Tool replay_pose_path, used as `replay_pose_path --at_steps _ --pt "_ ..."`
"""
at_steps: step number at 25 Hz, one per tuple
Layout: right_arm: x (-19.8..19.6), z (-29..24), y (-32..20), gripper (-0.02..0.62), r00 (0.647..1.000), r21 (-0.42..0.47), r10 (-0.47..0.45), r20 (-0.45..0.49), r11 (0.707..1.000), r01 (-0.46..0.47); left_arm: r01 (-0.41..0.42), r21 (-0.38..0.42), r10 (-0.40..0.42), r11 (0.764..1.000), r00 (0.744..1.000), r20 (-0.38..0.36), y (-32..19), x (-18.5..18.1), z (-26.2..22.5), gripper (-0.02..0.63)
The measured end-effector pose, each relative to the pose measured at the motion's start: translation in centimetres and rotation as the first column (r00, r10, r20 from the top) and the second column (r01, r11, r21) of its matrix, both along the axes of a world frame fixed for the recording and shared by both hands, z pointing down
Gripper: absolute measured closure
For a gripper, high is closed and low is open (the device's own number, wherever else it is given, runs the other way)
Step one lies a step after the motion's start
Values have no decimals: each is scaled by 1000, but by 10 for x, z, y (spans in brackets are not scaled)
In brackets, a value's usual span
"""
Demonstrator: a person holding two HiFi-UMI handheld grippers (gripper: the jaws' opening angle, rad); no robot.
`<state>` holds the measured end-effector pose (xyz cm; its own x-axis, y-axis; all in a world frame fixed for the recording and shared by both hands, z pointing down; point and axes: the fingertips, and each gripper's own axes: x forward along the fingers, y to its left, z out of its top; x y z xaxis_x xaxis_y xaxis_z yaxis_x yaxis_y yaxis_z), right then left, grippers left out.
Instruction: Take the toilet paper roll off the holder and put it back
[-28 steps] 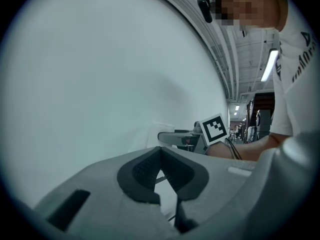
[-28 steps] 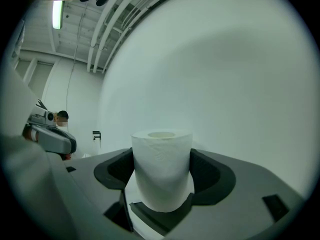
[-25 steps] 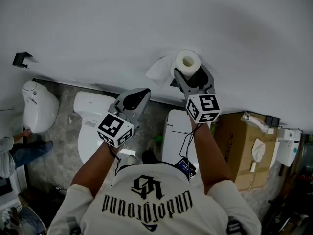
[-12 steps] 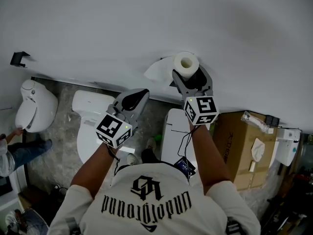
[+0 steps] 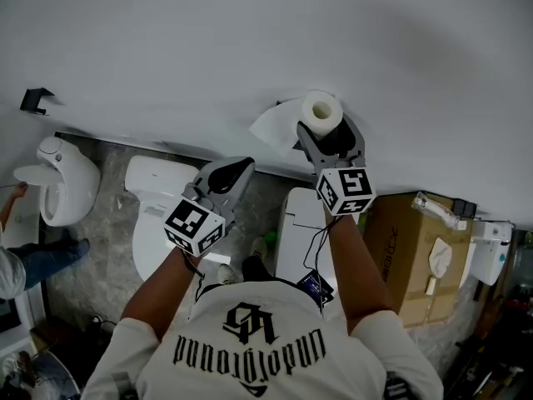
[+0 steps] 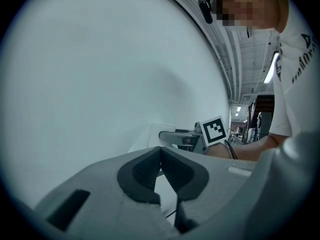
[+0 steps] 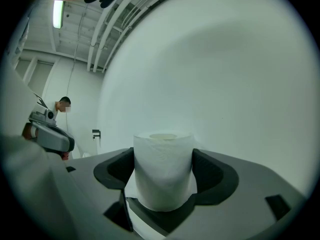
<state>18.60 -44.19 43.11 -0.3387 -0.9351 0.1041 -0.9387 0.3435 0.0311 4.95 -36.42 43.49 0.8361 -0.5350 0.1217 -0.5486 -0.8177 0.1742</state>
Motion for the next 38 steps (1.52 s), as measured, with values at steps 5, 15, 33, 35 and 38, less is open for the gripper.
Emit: replay_pose_path --at_steps 5,15,33,35,38 --pt "2 -5 3 275 1000 14 17 13 1000 -17 5 1 -5 1000 1000 0 4 -6 -2 592" --pt "6 -32 22 267 999 70 46 23 996 -47 9 28 -9 1000 1000 -10 23 -18 -15 592" --pt "-49 -87 141 272 1000 120 -8 -7 993 9 10 143 -3 990 999 -52 101 -58 -75 592" --pt "-63 -88 158 274 1000 121 -21 -11 992 23 9 155 -1 988 999 -51 111 -64 -80 592" --pt "-79 -88 181 309 999 122 -27 -17 992 29 7 166 2 986 999 -53 126 -74 -85 592"
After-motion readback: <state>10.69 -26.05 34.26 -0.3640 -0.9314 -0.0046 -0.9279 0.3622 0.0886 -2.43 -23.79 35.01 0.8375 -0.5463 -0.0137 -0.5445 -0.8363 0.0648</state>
